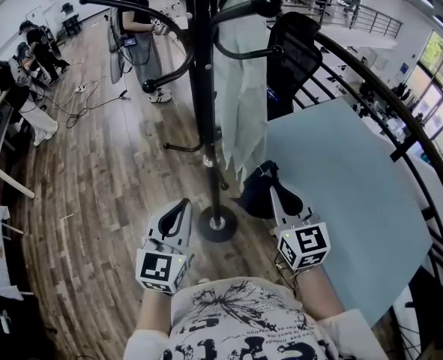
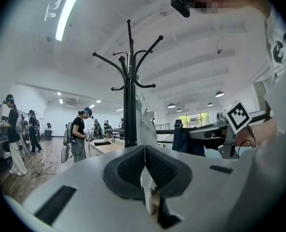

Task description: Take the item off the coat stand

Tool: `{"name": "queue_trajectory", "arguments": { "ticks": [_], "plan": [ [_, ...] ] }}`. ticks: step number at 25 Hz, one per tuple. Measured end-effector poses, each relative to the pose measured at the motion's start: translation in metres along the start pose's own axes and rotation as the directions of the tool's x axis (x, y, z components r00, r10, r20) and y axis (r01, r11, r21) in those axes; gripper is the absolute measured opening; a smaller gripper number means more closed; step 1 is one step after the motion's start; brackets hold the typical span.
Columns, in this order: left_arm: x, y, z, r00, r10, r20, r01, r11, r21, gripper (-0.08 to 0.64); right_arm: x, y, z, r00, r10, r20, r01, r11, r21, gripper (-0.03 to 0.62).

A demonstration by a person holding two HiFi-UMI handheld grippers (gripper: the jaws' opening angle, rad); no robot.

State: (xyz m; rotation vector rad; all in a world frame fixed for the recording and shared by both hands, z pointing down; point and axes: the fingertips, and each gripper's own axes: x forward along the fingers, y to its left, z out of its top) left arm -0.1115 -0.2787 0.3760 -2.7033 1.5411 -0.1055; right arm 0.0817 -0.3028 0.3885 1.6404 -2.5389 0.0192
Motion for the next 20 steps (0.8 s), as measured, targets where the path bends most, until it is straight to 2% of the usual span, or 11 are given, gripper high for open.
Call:
{"name": "queue_trajectory", "arguments": {
  "ticks": [20],
  "plan": [
    [-0.0026,0.0017,0.0025,1.0,-0.019,0.009,0.019,1.0,-0.014,0.005,-0.0015,-0.0005,0.0015,0.999,-0.03,-0.01,0.03,0.999,-0.011,-0.003]
  ]
}}
